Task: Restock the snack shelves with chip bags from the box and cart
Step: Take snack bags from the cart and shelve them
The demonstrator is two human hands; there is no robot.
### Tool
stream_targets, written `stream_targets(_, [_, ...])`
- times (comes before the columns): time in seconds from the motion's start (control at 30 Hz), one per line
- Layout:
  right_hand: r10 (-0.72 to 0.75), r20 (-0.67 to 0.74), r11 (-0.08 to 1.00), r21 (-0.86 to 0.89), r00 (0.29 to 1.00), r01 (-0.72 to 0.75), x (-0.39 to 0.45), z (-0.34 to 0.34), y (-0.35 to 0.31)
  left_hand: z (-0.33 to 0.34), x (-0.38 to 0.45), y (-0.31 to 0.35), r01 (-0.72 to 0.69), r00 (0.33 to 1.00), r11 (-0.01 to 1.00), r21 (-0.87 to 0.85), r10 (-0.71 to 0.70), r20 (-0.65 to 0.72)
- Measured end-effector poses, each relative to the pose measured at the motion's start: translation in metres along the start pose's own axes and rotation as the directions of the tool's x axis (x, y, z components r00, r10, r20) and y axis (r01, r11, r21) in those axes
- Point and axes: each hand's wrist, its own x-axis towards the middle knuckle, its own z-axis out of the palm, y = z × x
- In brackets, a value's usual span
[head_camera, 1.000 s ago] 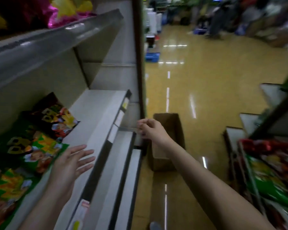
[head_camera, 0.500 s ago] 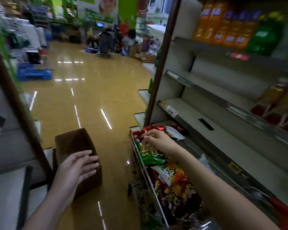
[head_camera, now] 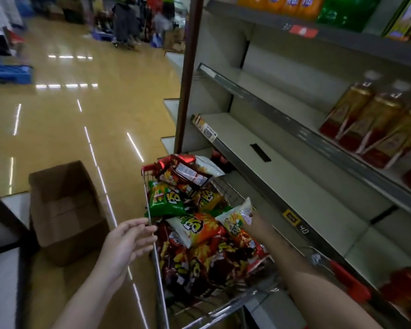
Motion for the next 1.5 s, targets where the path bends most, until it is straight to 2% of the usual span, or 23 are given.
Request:
stream_targets(0.13, [0.033,0.055,0.976,-0.218,0.998,-0.020,0.024,0.019,0.038,0.038,0.008,-0.020,0.048,0.998,0.998,0.036,-0.046,-0.050])
stream_targets(0.2, [0.019,0.099,0.966,-0.258,0.995,0.007,0.036,0.032,0.051,0.056,0.014,-0.027,0.074,0.993,0.996,0.050,-0.069,-0.101])
stream_targets(0.37, [-0.072,0.089,0.906,-0.410,0.993,0.103,0.061,0.046,0.058,0.101,0.021,-0.037,0.120,0.983,0.990,0.078,-0.107,-0.148])
stream_targets(0.47, [-0.117,0.108,0.902,-0.404,0.987,0.151,0.073,0.039,0.057,0.124,0.024,-0.038,0.139,0.979,0.988,0.060,-0.128,-0.157])
stream_targets(0.57, [-0.169,0.132,0.948,-0.251,0.977,0.198,0.079,0.022,0.054,0.140,0.026,-0.038,0.139,0.981,0.990,0.032,-0.133,-0.141])
stream_targets(0.67, [-0.289,0.148,0.955,-0.023,0.946,0.295,0.078,-0.006,0.047,0.149,0.025,-0.036,0.132,0.983,0.991,0.024,-0.128,-0.134])
stream_targets(0.77, [-0.402,0.110,0.905,0.195,0.909,0.377,0.059,-0.042,0.031,0.154,0.021,-0.032,0.134,0.985,0.990,0.033,-0.129,-0.118])
stream_targets(0.87, [-0.497,0.063,0.811,0.389,0.865,0.437,0.037,-0.072,0.011,0.157,0.019,-0.026,0.126,0.989,0.992,0.031,-0.123,-0.079])
stream_targets(0.93, [-0.550,0.142,0.730,0.562,0.823,0.390,0.023,-0.082,0.000,0.160,0.017,-0.020,0.116,0.992,0.993,0.014,-0.115,-0.056])
stream_targets(1.03, [-0.599,0.210,0.638,0.707,0.773,0.303,0.008,-0.086,-0.017,0.158,0.016,-0.014,0.085,0.996,0.996,-0.024,-0.085,-0.037])
stream_targets(1.13, [-0.636,0.233,0.416,0.906,0.736,0.072,-0.003,-0.077,-0.033,0.147,0.014,-0.008,0.036,0.999,0.997,-0.066,-0.038,-0.022])
stream_targets(1.23, [-0.683,0.309,0.256,0.950,0.663,-0.179,-0.014,-0.064,-0.046,0.134,0.011,-0.005,0.029,1.000,0.995,-0.100,-0.029,0.000])
stream_targets(1.3, [-0.704,0.351,0.271,0.936,0.617,-0.224,-0.022,-0.052,-0.051,0.127,0.006,-0.006,0.084,0.995,0.988,-0.128,-0.076,0.068])
stream_targets(1.33, [-0.708,0.364,0.327,0.929,0.606,-0.175,-0.028,-0.045,-0.055,0.124,0.002,-0.005,0.122,0.988,0.981,-0.150,-0.107,0.108])
stream_targets(1.4, [-0.714,0.367,0.523,0.846,0.596,0.106,-0.040,-0.035,-0.065,0.115,-0.006,-0.002,0.169,0.980,0.963,-0.210,-0.140,0.144])
stream_targets(1.43, [-0.742,0.335,0.559,0.787,0.580,0.260,-0.040,-0.029,-0.069,0.108,-0.009,-0.001,0.168,0.981,0.953,-0.253,-0.136,0.138])
stream_targets(1.5, [-0.777,0.275,0.545,0.743,0.566,0.388,-0.037,-0.020,-0.078,0.092,-0.016,0.004,0.139,0.989,0.939,-0.315,-0.117,0.086])
